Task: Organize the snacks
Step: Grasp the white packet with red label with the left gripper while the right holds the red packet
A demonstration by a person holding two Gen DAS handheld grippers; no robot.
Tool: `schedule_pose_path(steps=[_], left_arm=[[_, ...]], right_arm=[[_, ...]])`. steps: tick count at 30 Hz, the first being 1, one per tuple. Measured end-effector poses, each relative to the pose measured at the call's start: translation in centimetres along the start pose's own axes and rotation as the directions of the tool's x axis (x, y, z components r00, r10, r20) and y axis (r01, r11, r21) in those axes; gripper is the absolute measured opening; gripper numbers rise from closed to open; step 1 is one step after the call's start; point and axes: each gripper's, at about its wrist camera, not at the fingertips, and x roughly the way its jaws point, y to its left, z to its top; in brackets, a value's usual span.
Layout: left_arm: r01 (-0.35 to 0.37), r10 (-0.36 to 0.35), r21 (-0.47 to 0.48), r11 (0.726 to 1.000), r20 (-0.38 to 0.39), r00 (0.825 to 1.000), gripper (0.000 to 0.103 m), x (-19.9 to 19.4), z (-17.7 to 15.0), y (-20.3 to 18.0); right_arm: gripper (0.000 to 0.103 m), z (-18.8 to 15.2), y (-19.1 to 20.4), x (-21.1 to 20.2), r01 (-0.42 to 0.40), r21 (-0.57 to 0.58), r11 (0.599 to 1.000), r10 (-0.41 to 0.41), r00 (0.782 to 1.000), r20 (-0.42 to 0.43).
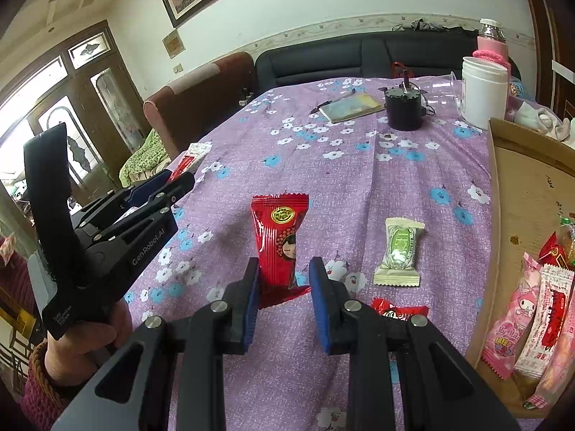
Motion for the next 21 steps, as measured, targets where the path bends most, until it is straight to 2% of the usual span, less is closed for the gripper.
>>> schedule_pose_path(steps=[21], left_arm=[[-0.038,0.036,0.054,0.998,0.034,0.999,0.028,-0.53,-0.13,-0.92]], right_arm=[[0.026,0.27,-0.92,-0.11,0.014,0.023,1.0,-0.014,1.0,0.004]])
